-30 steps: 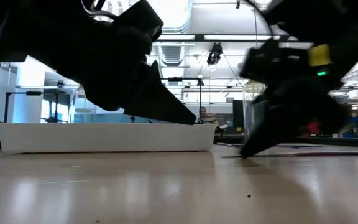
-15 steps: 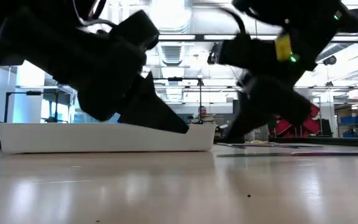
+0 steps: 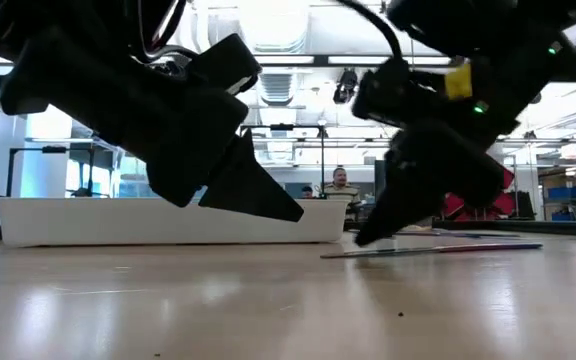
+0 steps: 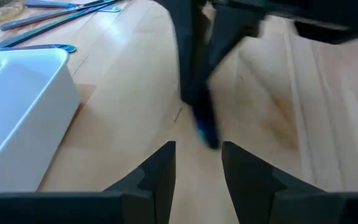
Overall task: Sort silverware
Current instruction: Put the blue table knife on the silverware tray
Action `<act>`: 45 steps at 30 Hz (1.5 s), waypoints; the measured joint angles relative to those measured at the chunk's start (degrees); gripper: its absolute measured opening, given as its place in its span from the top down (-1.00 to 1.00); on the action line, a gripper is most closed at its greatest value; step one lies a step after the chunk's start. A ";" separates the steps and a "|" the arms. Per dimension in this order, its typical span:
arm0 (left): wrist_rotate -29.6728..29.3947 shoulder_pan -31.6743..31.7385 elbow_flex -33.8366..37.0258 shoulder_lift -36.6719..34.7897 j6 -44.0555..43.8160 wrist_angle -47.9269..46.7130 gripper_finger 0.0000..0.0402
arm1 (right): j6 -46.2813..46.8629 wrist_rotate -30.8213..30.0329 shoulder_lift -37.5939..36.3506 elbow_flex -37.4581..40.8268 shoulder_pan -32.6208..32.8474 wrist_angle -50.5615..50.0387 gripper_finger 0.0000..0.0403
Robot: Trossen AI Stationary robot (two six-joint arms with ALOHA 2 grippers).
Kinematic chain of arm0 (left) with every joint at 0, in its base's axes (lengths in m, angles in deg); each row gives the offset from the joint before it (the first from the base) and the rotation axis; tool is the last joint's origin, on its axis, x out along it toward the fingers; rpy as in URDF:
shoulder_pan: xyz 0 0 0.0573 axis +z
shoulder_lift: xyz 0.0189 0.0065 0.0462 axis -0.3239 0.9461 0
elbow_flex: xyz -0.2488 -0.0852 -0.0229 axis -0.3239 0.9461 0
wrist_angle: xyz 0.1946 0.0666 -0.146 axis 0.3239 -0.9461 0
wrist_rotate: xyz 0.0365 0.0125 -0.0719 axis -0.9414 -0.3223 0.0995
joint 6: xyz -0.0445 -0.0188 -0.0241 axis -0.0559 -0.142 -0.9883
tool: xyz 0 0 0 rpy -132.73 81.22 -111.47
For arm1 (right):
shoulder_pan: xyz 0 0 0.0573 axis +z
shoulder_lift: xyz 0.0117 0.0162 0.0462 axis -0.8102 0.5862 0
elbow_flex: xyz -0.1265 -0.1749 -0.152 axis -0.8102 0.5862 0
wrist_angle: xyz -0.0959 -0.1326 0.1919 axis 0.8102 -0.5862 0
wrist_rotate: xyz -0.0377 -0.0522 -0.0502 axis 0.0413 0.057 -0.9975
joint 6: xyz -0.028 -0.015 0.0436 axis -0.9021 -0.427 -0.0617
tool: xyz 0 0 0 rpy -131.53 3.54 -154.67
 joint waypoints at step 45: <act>10.34 4.87 -13.60 6.36 -15.49 -24.34 0.42 | 13.76 -11.46 -18.86 7.54 5.38 -14.41 1.00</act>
